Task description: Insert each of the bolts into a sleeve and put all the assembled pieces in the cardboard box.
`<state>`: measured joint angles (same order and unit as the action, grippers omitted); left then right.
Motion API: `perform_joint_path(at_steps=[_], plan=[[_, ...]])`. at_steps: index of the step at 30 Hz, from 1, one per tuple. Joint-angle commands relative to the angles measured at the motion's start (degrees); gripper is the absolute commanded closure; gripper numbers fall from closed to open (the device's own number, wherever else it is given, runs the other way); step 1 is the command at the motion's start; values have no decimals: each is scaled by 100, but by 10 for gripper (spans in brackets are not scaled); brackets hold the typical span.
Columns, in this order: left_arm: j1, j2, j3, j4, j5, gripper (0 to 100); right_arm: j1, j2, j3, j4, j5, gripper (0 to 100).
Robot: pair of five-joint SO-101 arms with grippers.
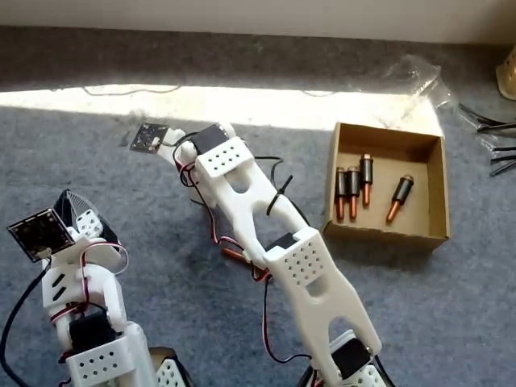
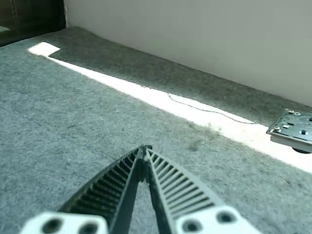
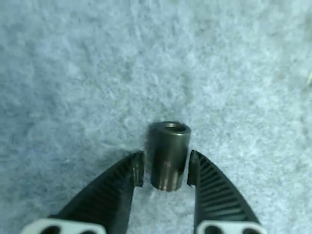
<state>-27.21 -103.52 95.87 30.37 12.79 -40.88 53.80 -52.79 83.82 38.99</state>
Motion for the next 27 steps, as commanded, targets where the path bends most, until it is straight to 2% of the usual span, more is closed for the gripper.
perform_joint_path(at_steps=[1, 16, 21, 25, 27], plan=[[101, 4, 127, -18, 26, 993, -75, -268, -66, -127, -26, 866], [101, 4, 127, -18, 26, 993, -75, 277, -75, -233, -18, 870], [110, 4, 127, -18, 26, 993, -84, 242, -84, 163, 422, 929], [110, 13, 127, -18, 26, 993, -75, 154, -101, 154, 422, 996], [110, 13, 127, -18, 26, 993, -75, 48, -215, 163, 422, 994]])
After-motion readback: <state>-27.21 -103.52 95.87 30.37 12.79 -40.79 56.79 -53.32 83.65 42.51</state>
